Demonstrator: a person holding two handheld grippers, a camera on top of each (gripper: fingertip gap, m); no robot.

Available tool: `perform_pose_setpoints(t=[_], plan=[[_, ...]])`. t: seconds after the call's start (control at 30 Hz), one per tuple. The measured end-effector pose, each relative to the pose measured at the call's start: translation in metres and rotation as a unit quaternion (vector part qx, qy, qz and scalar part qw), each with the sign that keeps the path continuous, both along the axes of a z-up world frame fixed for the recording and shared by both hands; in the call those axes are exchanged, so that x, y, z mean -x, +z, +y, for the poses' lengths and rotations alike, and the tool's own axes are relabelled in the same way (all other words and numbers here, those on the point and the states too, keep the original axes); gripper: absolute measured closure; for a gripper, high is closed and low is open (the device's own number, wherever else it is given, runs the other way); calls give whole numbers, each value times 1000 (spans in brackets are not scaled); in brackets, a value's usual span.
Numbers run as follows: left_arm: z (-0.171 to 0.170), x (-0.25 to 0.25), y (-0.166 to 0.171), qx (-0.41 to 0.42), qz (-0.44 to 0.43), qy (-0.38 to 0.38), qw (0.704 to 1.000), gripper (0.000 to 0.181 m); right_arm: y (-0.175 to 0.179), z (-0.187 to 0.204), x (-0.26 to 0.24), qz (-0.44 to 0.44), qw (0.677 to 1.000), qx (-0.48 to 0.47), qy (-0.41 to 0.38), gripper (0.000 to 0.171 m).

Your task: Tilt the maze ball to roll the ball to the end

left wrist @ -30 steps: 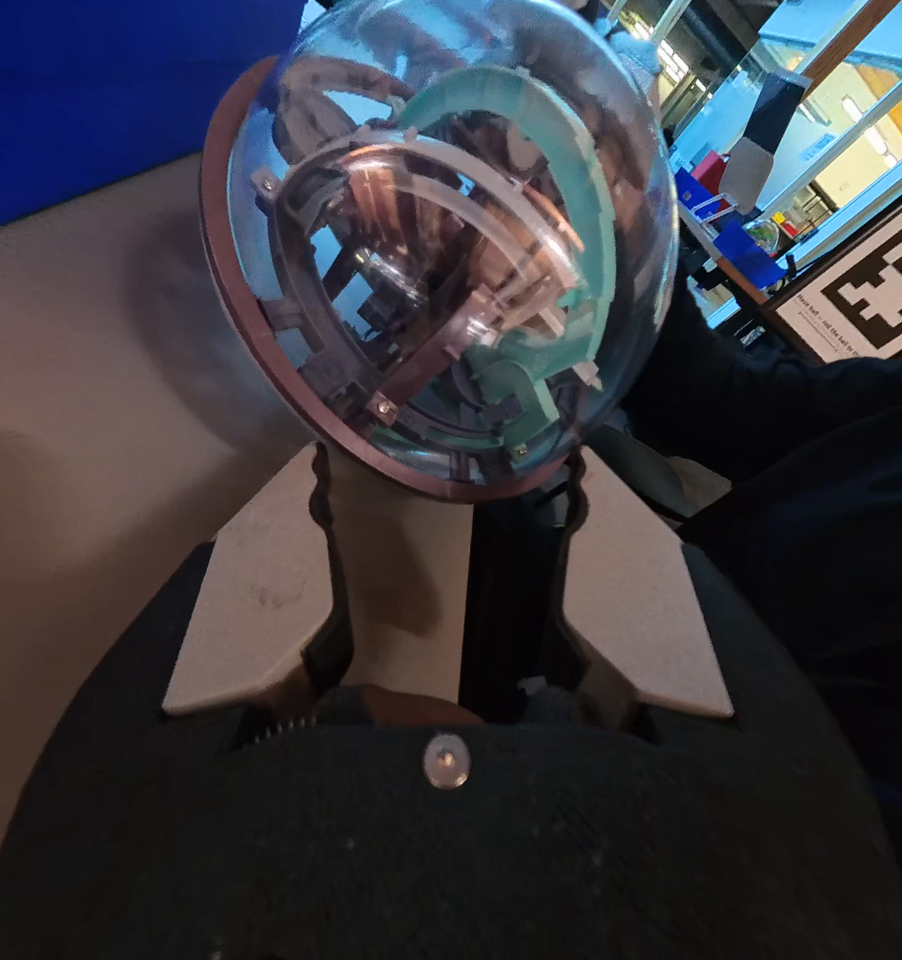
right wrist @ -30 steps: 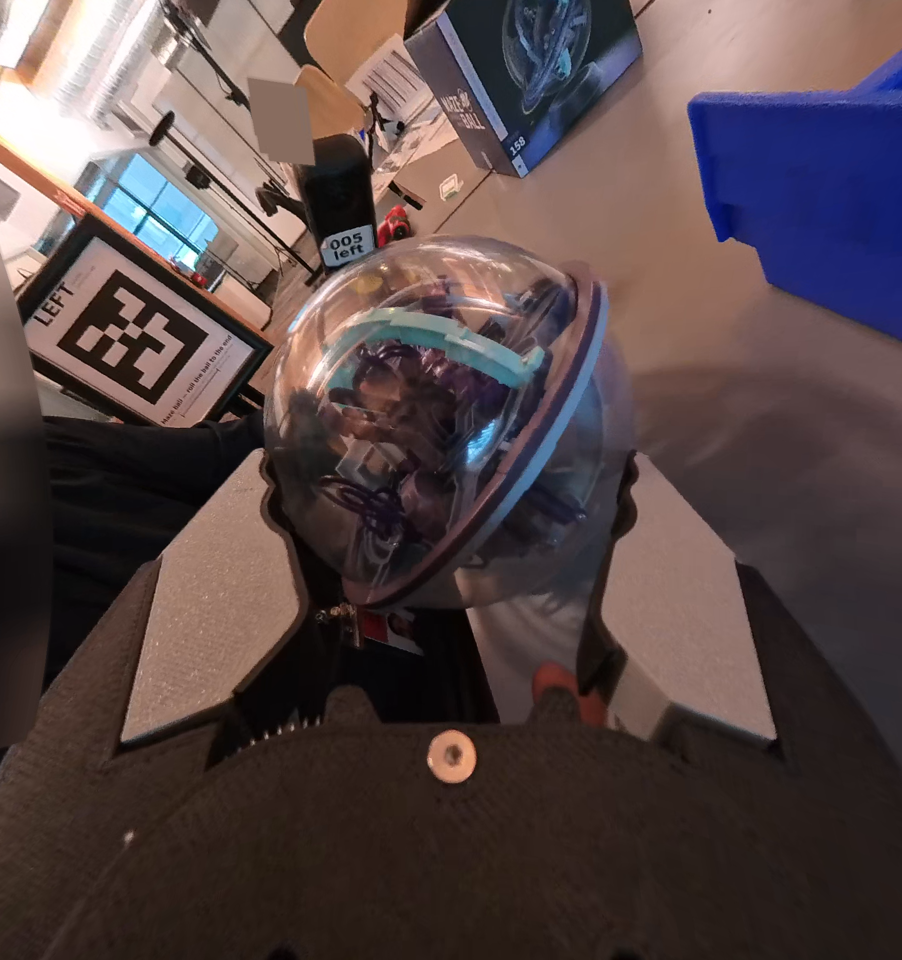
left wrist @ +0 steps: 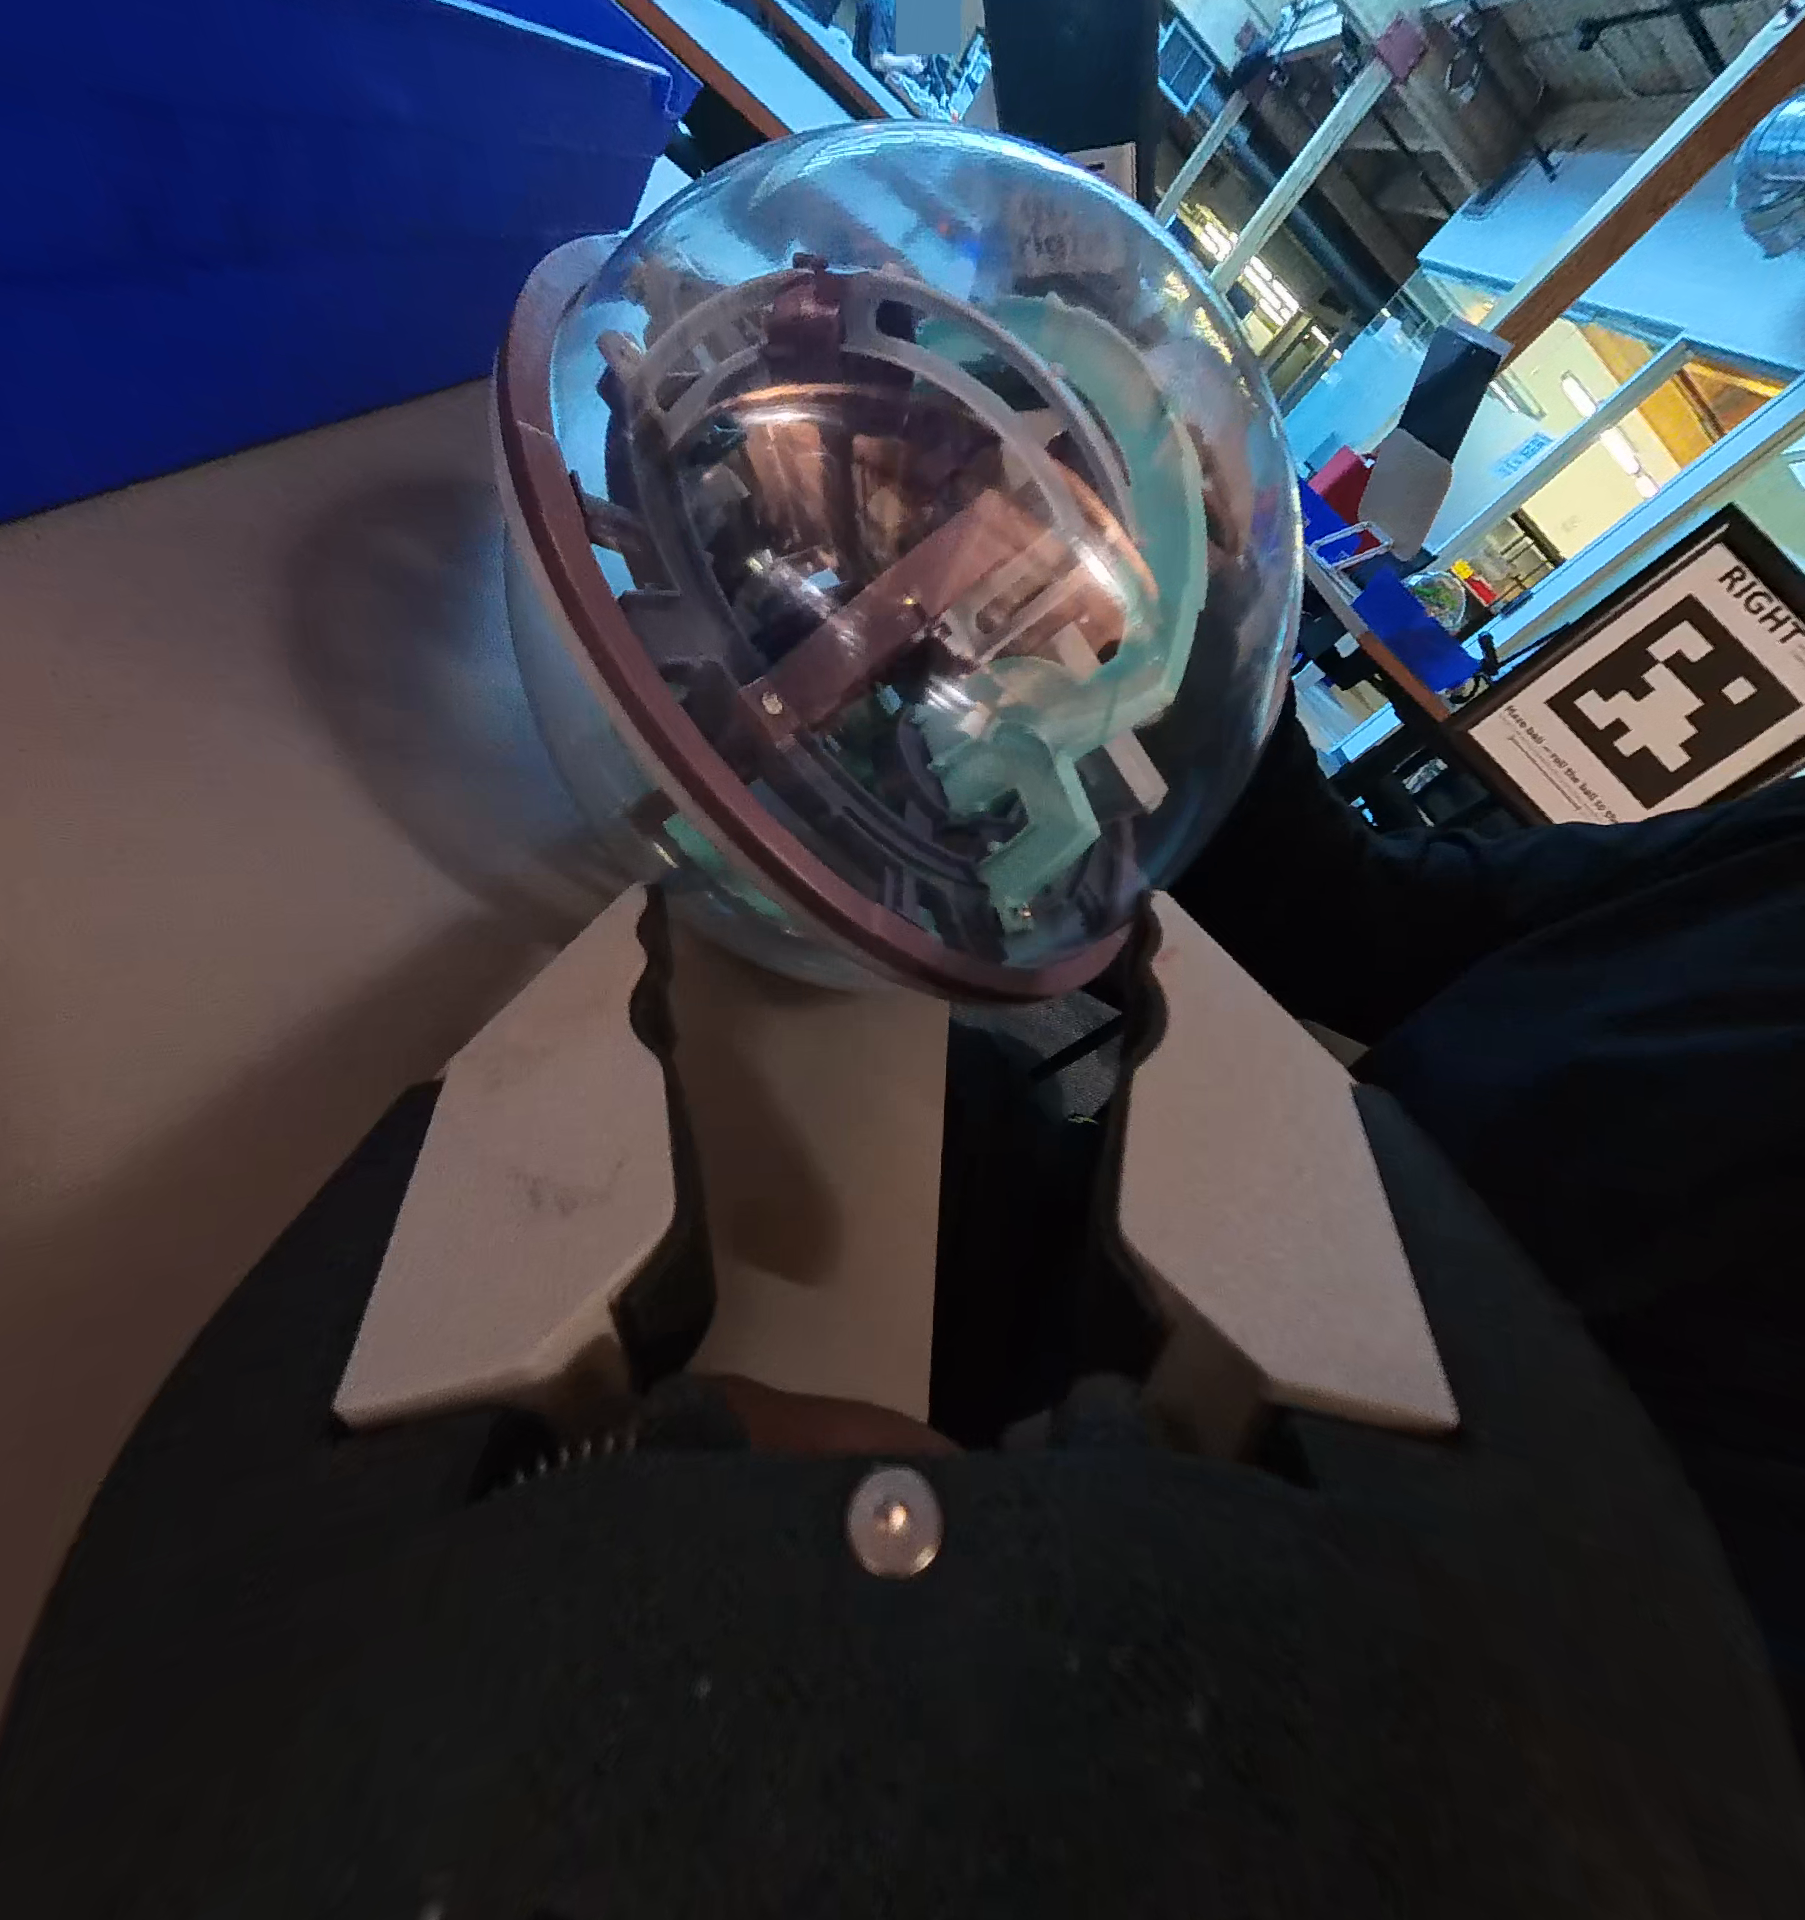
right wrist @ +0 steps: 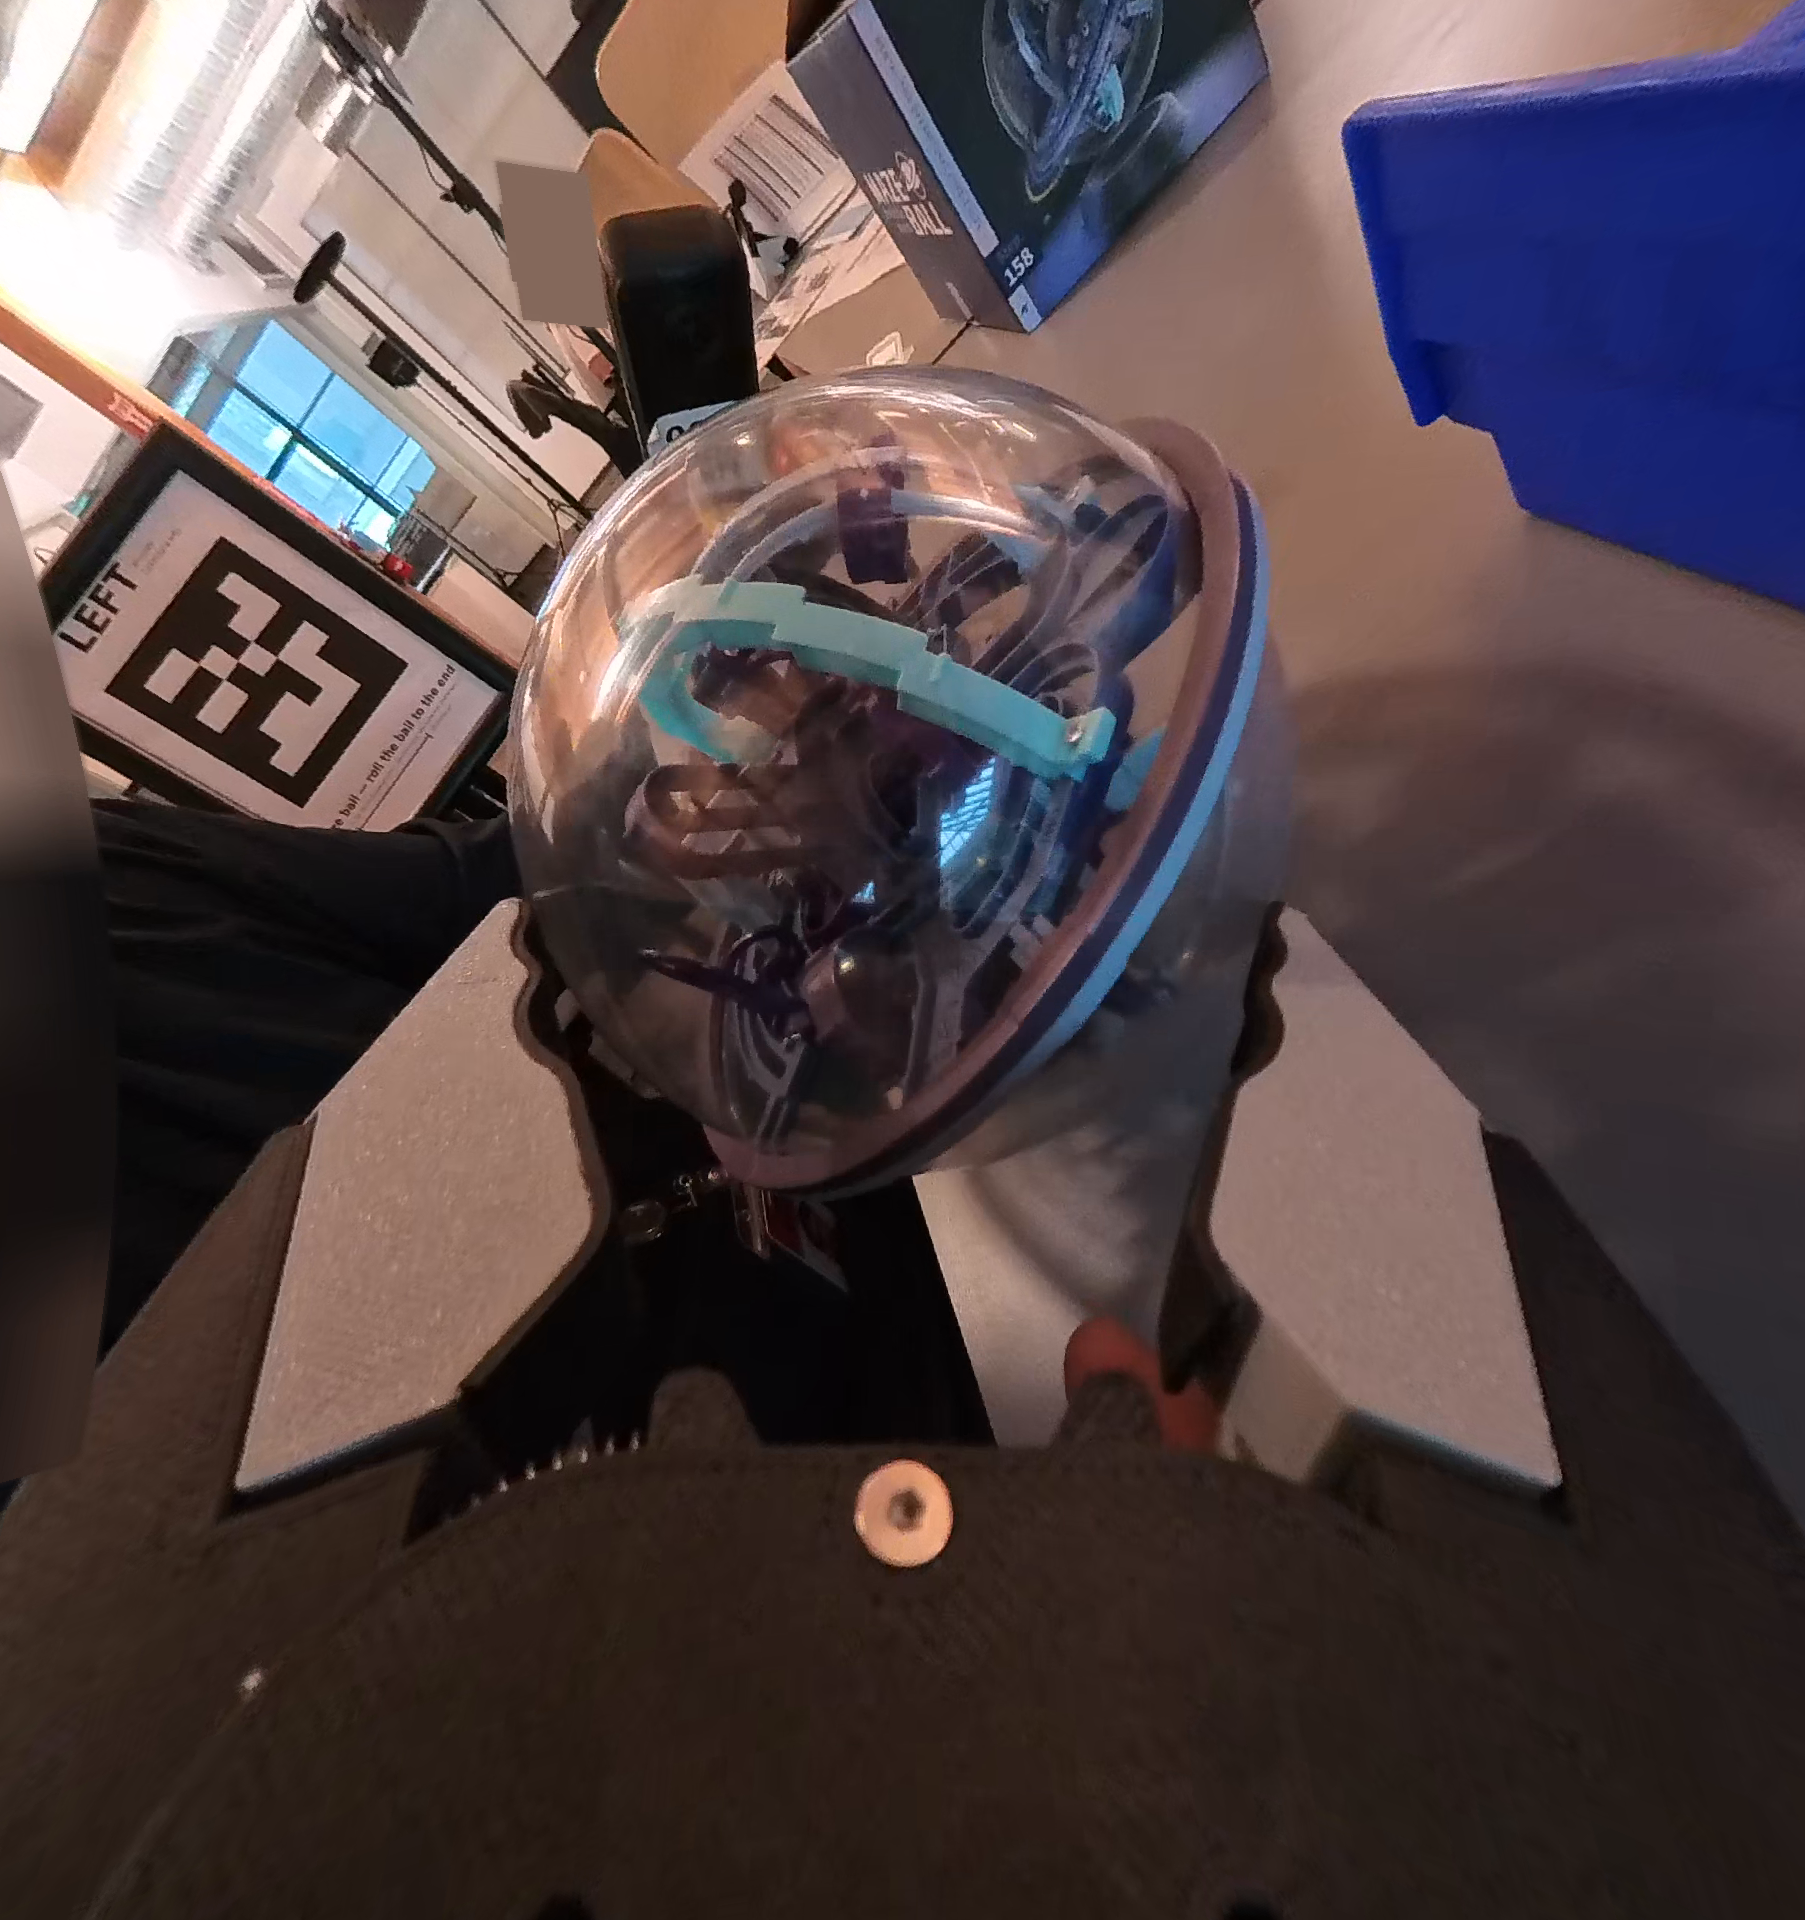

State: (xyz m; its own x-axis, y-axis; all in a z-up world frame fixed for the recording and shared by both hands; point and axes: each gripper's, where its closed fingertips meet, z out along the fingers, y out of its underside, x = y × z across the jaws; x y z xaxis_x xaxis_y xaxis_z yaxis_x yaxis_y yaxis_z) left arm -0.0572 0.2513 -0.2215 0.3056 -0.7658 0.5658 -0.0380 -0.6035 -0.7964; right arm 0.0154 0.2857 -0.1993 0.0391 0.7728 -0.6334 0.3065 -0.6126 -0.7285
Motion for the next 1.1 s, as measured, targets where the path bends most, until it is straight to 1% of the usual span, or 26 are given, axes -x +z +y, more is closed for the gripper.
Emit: perform_pose_setpoints(t=[0.7, 0.97, 1.1], plan=[[2, 2, 2, -10, -4, 9, 1000, 93, -2, -2, 2, -8, 1000, -4, -2, 41], [5, 0, 6, -59, 18, 33, 998, 91, -6, -2, 3, -10, 1000, -8, 0, 37], [5, -1, 6, -63, 23, 34, 997, 90, -7, -3, 3, -12, 1000, -10, 0, 36]])
